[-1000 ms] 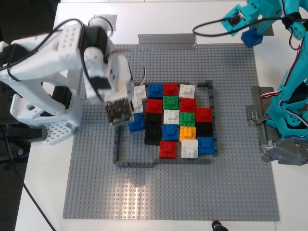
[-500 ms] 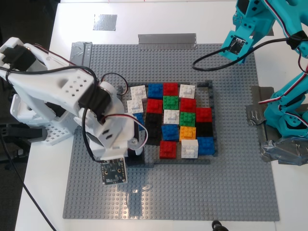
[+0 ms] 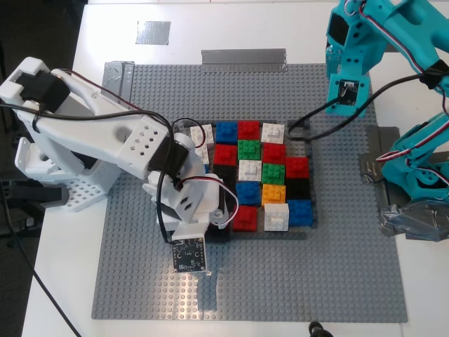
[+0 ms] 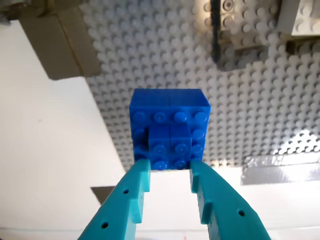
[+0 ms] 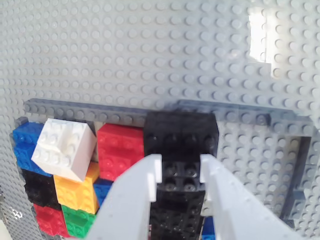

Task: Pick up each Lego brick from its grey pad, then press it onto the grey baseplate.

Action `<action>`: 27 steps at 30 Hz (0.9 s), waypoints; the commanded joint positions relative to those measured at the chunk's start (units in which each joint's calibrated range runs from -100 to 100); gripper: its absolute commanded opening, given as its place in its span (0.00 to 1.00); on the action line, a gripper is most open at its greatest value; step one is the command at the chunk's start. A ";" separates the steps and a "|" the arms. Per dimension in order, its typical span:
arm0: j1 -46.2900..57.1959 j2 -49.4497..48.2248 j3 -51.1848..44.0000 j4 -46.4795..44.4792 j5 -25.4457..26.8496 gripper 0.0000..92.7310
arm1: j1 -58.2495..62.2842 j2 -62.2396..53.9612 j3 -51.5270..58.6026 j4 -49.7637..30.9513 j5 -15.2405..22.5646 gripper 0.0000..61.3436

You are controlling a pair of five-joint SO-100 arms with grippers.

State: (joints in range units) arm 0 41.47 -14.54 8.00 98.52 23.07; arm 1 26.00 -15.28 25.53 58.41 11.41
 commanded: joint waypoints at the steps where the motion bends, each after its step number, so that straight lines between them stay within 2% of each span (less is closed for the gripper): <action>1: -4.51 -4.69 3.33 0.42 0.20 0.00 | -3.48 -0.51 -0.48 -2.02 -1.37 0.00; 10: -11.19 -7.18 8.75 -0.15 -0.39 0.00 | -4.06 -0.25 0.88 -2.51 -2.01 0.00; 17: -14.09 -6.92 8.93 -3.16 -3.76 0.00 | -3.26 0.35 2.14 -2.43 -1.91 0.00; 27: -14.23 -1.00 8.03 -3.40 -4.64 0.00 | -3.19 -0.25 2.78 1.07 -2.35 0.00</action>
State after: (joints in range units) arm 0 26.90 -16.23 17.27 95.39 18.58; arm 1 22.64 -14.94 28.05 57.68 9.55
